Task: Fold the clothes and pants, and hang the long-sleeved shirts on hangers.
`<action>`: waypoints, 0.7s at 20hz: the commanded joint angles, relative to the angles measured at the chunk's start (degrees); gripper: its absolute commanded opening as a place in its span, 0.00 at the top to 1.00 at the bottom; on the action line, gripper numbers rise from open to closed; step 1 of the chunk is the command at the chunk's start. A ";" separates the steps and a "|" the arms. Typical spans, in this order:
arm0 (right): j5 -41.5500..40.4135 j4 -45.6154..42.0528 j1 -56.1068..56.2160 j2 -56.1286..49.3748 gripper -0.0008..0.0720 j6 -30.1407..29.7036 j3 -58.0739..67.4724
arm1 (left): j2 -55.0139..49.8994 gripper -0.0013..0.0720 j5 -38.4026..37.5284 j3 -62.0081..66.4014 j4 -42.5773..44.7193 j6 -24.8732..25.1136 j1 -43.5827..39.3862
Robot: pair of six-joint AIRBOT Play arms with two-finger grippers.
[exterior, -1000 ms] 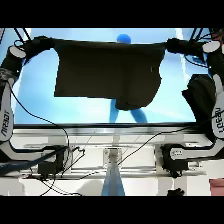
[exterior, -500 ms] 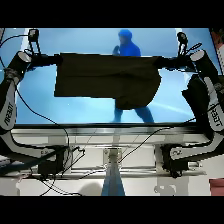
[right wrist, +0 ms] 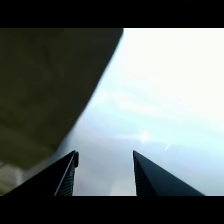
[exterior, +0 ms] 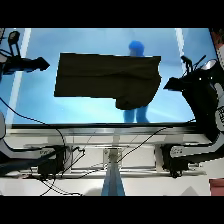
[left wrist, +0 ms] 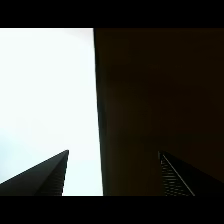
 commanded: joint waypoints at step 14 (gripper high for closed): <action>-9.64 31.04 11.45 0.48 0.49 -22.56 -24.22 | 1.09 0.14 -16.92 -10.27 -2.05 -4.87 12.04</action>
